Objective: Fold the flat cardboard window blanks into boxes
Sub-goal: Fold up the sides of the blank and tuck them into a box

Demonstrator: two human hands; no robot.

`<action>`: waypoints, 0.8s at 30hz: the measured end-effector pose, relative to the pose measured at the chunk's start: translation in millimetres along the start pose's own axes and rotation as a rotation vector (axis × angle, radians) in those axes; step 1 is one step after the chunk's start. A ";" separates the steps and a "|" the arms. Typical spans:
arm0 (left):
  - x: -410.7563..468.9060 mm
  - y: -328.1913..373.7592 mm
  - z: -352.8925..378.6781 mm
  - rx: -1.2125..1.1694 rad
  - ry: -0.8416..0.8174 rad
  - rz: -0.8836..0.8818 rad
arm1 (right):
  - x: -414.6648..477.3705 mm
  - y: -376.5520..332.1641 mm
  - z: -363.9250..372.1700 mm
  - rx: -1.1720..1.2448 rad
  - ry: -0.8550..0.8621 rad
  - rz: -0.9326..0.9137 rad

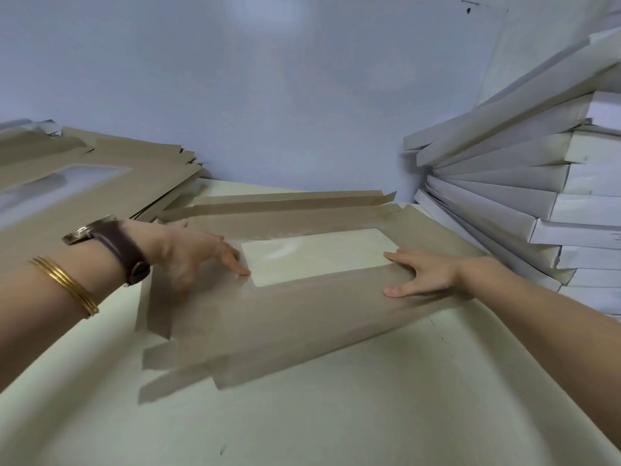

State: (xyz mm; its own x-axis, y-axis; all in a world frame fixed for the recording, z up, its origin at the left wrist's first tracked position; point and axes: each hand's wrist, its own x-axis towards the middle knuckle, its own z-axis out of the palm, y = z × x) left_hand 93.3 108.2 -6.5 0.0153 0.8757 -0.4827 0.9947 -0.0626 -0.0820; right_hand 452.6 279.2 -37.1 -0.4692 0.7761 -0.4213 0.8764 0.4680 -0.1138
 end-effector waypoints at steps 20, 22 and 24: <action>29.8 124.9 13.2 -0.086 0.355 -0.208 | -37.7 -144.9 40.4 -0.408 0.266 0.049; 34.1 126.3 13.4 -0.120 0.326 -0.257 | -43.1 -146.3 40.7 -0.404 0.270 0.002; 38.0 126.9 13.0 -0.143 0.319 -0.266 | -50.3 -144.2 39.3 -0.386 0.260 -0.057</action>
State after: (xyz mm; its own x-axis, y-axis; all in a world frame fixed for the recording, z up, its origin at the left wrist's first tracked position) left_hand 218.7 127.3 -46.6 -0.2348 0.9578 -0.1656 0.9720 0.2323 -0.0347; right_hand 354.1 156.1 -34.9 -0.5701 0.8019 -0.1789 0.7670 0.5975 0.2339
